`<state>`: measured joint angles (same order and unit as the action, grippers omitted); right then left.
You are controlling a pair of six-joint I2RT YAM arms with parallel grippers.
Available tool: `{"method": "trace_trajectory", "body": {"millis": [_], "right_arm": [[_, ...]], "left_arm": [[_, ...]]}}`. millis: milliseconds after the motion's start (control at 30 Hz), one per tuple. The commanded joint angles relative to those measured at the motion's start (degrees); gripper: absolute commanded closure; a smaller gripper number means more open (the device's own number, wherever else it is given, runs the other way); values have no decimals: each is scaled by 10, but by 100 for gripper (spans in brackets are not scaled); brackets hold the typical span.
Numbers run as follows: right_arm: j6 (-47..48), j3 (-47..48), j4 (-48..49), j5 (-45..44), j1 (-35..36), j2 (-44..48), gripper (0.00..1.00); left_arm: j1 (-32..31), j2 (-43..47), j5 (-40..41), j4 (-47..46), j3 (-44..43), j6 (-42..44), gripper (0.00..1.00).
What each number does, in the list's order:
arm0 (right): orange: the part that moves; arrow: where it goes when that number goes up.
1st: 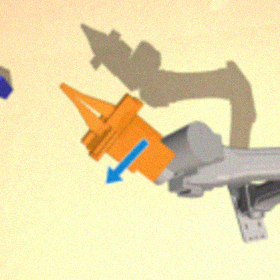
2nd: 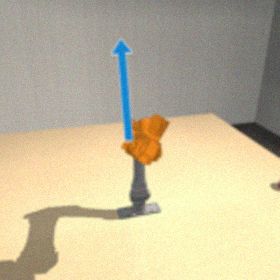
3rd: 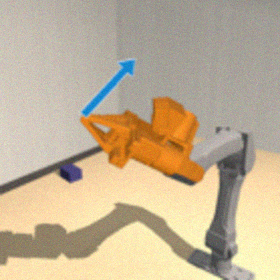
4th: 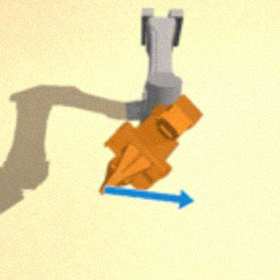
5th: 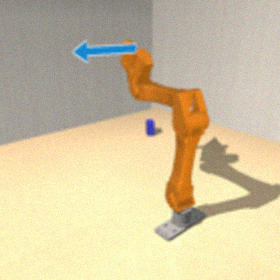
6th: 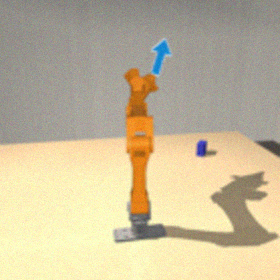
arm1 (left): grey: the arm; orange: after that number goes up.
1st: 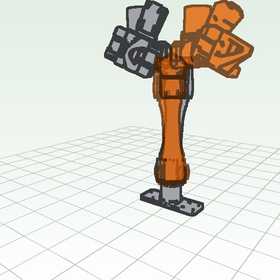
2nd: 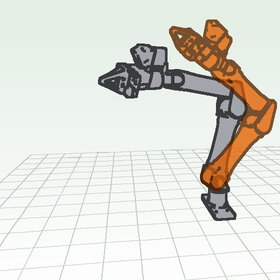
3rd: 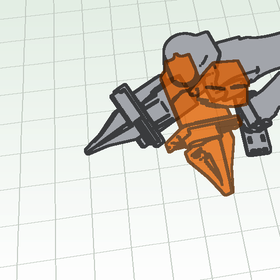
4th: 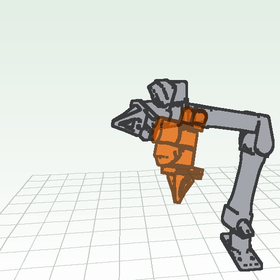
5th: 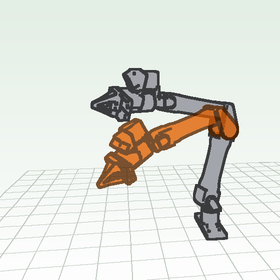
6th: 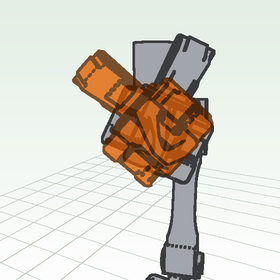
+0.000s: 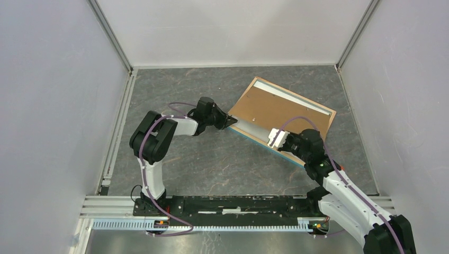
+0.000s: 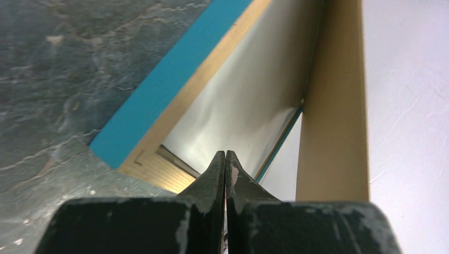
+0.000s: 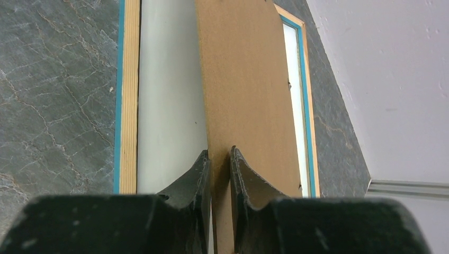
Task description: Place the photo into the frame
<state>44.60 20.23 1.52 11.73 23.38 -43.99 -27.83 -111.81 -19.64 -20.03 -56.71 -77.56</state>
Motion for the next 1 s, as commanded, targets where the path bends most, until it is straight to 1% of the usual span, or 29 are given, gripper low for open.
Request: {"method": "trace_trajectory", "body": {"millis": [0,133,367,533,633,833,967], "right_arm": [[-35,-3,-14,9,-2,-5,92],[-46,-12,-3,8,-1,-16,89],[-55,-8,-4,-8,-1,-53,89],[-61,6,-7,-36,-1,-92,90],[-60,6,7,-43,-1,-102,90],[-38,10,35,-74,-1,-126,87],[-13,16,43,-76,-2,-150,86]], "left_arm": [[-1,-11,33,47,-8,14,98],[-2,-10,41,102,-3,26,98],[0,-14,71,186,-13,65,98],[0,-24,75,191,0,62,98],[1,-26,74,191,5,63,98],[6,-28,75,191,6,64,98],[8,-27,79,195,7,65,98]]}}
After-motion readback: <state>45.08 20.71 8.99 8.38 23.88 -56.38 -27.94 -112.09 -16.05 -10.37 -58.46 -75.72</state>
